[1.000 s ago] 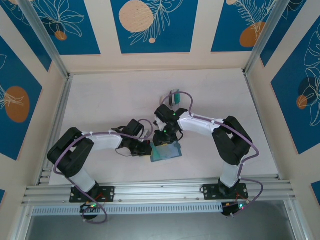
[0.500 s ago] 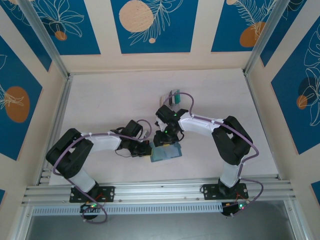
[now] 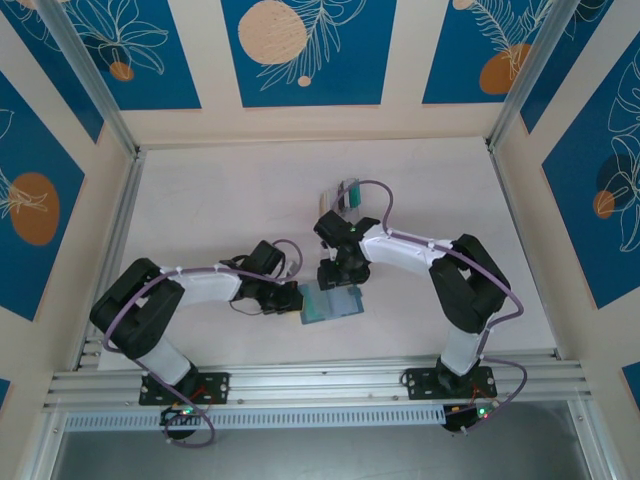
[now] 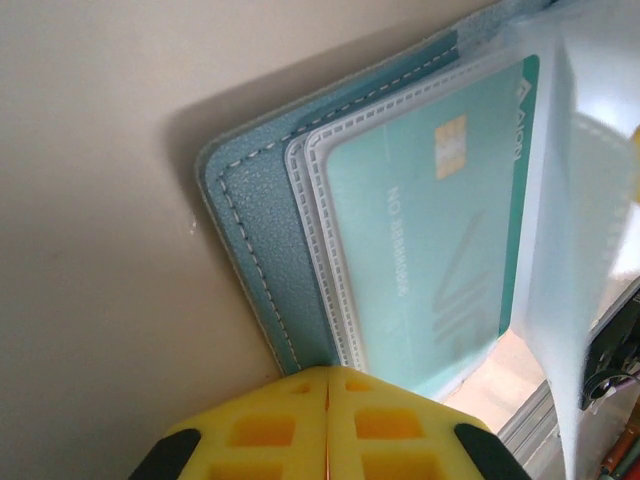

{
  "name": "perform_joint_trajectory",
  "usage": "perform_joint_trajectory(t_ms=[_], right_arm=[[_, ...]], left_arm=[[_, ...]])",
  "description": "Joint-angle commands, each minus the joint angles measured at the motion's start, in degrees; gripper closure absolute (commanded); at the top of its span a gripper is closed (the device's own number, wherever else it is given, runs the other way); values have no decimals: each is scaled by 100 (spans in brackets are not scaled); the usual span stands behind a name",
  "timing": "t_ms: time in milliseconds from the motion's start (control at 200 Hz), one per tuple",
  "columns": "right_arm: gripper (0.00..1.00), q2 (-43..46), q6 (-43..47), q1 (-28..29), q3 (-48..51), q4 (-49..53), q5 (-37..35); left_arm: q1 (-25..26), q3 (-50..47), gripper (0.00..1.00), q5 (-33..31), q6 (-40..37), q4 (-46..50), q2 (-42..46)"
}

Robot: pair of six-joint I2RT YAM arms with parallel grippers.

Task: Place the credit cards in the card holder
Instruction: Flip over the card slot in the card holder.

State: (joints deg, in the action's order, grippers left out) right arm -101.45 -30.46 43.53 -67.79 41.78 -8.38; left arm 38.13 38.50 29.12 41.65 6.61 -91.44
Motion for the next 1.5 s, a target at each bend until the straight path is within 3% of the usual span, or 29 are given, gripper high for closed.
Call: perform_joint_trajectory(t_ms=[0,165,315,485,595,680,800,1165,1365,1496], right_arm=[[47,113,-3,101,-60,311,-449],[47,107,-54,315,-163,474,-1059],[49,449,10,449,-48,117,-871],[72,32,161,544,-212,109,-613],[77,-221,184,558,-228,86,-401],[75,-253,132,660,-288,172,-610],[58,-354,51,831,-597,690,-1434],[36,-496,14,1170,-900,1068,-2181],[42,-674,164,1253,-929,868,-1939],[55,-649,224,1289,-951,769,-1887]], left_arm=[[-150,-161,93,-191,-60,389,108],[-326,-164,92,-73,-78,510,363],[-475,-126,89,24,-160,624,626],[-522,-92,89,70,-203,595,537],[-534,-135,89,75,-175,542,505],[-528,-179,89,63,-175,486,443],[-534,-282,89,112,-132,268,248],[-529,-362,90,164,-76,-81,-96],[-528,-370,90,162,-69,-90,-72],[-532,-423,90,188,-26,-175,-106]])
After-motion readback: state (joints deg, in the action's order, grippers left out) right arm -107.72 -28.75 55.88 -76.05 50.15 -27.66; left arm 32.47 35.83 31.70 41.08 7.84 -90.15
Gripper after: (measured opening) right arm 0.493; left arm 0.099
